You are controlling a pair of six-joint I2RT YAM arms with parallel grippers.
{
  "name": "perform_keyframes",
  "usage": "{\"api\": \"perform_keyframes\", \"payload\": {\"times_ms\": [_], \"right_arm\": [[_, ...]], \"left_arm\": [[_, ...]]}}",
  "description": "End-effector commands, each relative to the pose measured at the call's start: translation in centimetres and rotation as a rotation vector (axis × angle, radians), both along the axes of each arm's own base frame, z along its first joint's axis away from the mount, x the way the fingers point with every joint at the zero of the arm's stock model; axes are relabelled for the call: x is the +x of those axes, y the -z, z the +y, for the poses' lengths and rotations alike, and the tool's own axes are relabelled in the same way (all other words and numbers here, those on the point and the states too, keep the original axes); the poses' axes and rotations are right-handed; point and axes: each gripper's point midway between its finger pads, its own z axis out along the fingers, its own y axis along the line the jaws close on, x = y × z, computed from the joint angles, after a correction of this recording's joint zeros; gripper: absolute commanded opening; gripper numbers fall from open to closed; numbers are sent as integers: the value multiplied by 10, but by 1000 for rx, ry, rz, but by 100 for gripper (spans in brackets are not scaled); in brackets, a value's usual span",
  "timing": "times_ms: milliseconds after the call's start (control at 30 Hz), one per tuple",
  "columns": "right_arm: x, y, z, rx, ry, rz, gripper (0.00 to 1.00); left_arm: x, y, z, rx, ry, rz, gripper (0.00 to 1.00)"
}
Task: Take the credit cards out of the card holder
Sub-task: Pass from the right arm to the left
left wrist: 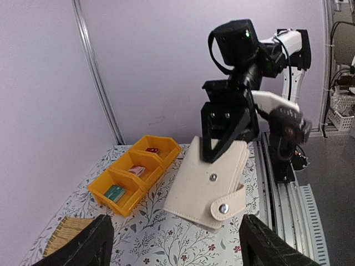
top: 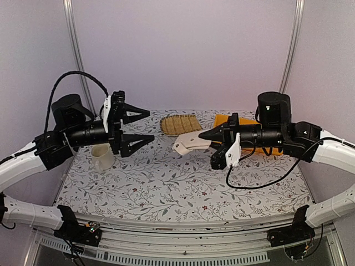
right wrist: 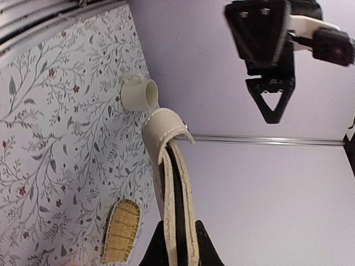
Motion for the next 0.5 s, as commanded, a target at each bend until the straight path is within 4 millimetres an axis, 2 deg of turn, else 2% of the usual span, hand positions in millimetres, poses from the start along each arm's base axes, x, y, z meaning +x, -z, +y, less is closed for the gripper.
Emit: {"api": "perform_keyframes", "payload": {"times_ms": [0,100,167,267,367,467], "right_arm": [[30,-16,-9,-91,98,-630,2],[22,-29,-7,-102,92,-801,2],[16,-38,-4,-87,81,-841,2],[11,-43,1,-81,59,-877,2],[8,-48,6,-70,31,-891,2],[3,-50,10,-76,-1,-904,2]], "left_arm": [[28,-9,-4,4,60,283,82],[47,-14,-20,-8,160,441,96],[51,-9,-35,6,237,523,98],[59,10,-55,25,273,598,98],[54,20,-72,33,377,674,98],[42,19,-83,47,467,674,98]]}}
